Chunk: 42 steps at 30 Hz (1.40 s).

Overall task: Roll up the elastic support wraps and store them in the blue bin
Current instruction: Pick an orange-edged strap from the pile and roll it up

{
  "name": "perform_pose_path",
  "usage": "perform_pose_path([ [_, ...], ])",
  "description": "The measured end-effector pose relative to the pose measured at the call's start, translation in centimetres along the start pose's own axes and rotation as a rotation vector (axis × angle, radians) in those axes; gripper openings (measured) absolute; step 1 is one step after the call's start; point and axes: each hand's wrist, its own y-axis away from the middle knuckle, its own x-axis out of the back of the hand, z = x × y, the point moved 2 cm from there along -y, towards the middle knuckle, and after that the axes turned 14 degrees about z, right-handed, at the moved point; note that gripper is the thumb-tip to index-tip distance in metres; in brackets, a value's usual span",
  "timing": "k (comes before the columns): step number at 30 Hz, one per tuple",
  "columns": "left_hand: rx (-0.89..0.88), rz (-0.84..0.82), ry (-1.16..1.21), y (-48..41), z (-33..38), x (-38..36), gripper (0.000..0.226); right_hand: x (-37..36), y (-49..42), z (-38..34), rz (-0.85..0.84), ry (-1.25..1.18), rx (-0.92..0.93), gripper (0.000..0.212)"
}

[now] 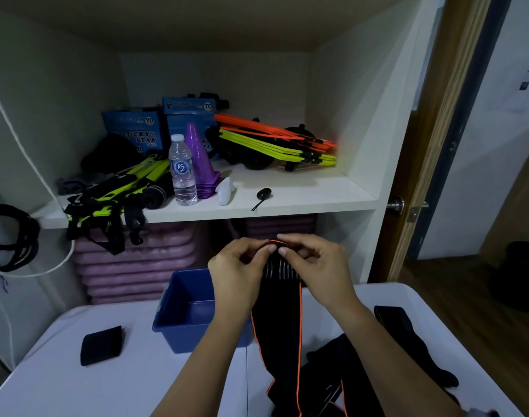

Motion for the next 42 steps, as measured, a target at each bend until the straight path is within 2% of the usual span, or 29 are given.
perform_pose_path([
  [4, 0.072, -0.006, 0.044, 0.2, 0.1, -0.1, 0.01, 0.1, -0.3, -0.6, 0.084, 0.003, 0.063, 0.02],
  [9, 0.139, -0.208, 0.086, 2.0, -1.7, 0.6, 0.026, 0.5, -0.8, -1.1, 0.174, -0.038, 0.025, 0.018],
  [12, 0.113, -0.186, 0.071, 2.8, -2.1, 0.7, 0.012, 0.6, -0.5, -1.1, 0.083, -0.07, -0.027, 0.024],
  [16, 0.199, -0.089, 0.07, 2.6, -2.1, 0.6, 0.017, 0.8, 0.9, 0.8, -0.115, -0.104, -0.215, 0.044],
  [20, 0.209, -0.076, 0.059, 2.5, -1.6, 0.6, 0.016, 0.6, 2.2, 1.9, -0.163, -0.13, -0.254, 0.016],
  [23, 0.268, -0.066, 0.033, 2.8, -2.0, 1.0, 0.015, -0.1, 2.7, 1.8, -0.146, -0.183, -0.258, 0.014],
  [25, 0.332, -0.121, -0.016, 3.5, -2.7, 1.6, 0.012, -0.6, 3.3, 1.7, -0.119, -0.185, -0.236, 0.015],
  [26, 0.34, -0.155, -0.031, 4.0, -3.0, 2.0, 0.018, -0.9, 3.6, 1.7, -0.11, -0.178, -0.228, 0.015],
  [30, 0.337, -0.168, -0.008, 6.0, -3.4, 4.1, 0.021, -1.9, 6.0, 0.9, -0.168, -0.132, -0.233, 0.018],
  [33, 0.318, -0.122, -0.033, 6.2, -3.9, 5.9, 0.021, -2.9, 8.5, -0.3, -0.23, -0.062, -0.22, 0.032],
  [35, 0.297, -0.138, -0.047, 6.2, -4.2, 7.4, 0.02, -3.5, 10.2, -1.1, -0.194, -0.046, -0.228, 0.037],
  [39, 0.24, -0.2, -0.069, 6.8, -4.7, 11.9, 0.015, -5.1, 14.1, -2.7, -0.132, -0.073, -0.274, 0.032],
  [42, 0.204, -0.306, -0.083, 6.9, -4.9, 16.1, 0.015, -6.4, 17.2, -4.1, -0.106, -0.088, -0.285, 0.028],
])
